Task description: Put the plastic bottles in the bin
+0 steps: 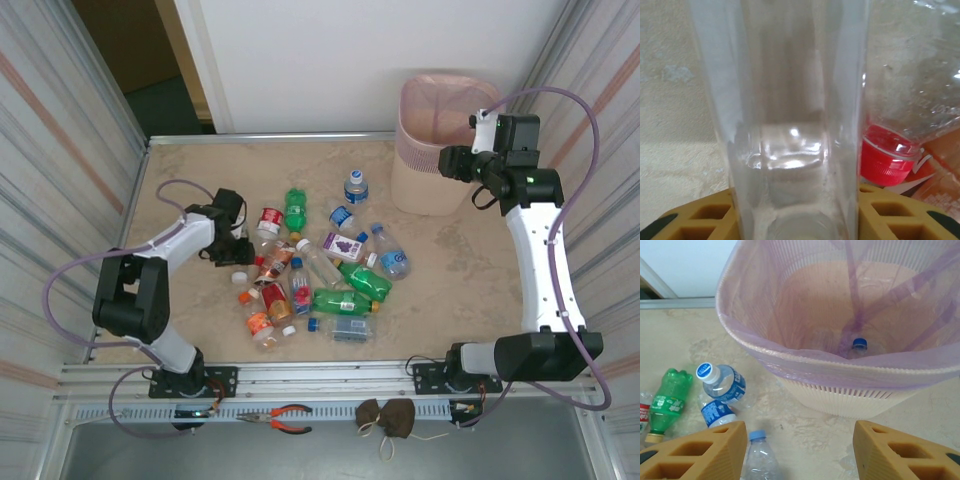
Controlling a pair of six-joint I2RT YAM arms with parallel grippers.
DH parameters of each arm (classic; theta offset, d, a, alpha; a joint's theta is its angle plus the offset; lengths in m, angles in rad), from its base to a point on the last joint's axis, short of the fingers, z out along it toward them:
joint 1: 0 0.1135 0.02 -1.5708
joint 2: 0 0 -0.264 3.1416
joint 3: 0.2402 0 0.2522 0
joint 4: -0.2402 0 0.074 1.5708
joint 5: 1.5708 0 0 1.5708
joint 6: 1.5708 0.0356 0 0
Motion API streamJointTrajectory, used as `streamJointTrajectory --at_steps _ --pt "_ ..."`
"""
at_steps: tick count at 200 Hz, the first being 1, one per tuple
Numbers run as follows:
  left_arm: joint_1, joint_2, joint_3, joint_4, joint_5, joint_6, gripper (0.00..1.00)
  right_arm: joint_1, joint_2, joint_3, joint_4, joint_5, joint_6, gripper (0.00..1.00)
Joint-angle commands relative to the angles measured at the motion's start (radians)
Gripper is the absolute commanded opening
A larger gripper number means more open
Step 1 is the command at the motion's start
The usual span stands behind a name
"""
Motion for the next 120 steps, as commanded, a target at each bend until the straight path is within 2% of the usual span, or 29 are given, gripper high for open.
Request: streamJointTrajectory --at_steps 1,37,59,120 --pt "-0.003 -0.072 0.008 -0.041 -0.031 0.003 0.44 0.019 -0.038 -0.002 0.001 -0.009 0.029 0.57" --pt "-0.002 -0.161 0.033 -0.065 -0.02 0.004 0.42 0.07 -0.055 -0.008 0.016 -0.041 0.053 0.57" --pt "-0.001 -0.232 0.053 -0.055 0.036 0.022 0.42 0.111 -0.084 -0.041 0.063 -0.09 0.083 0.57" --pt "0.0 -0.462 0.063 0.169 0.432 0.073 0.42 0.251 -0.178 -0.155 0.301 -0.3 0.183 0.61"
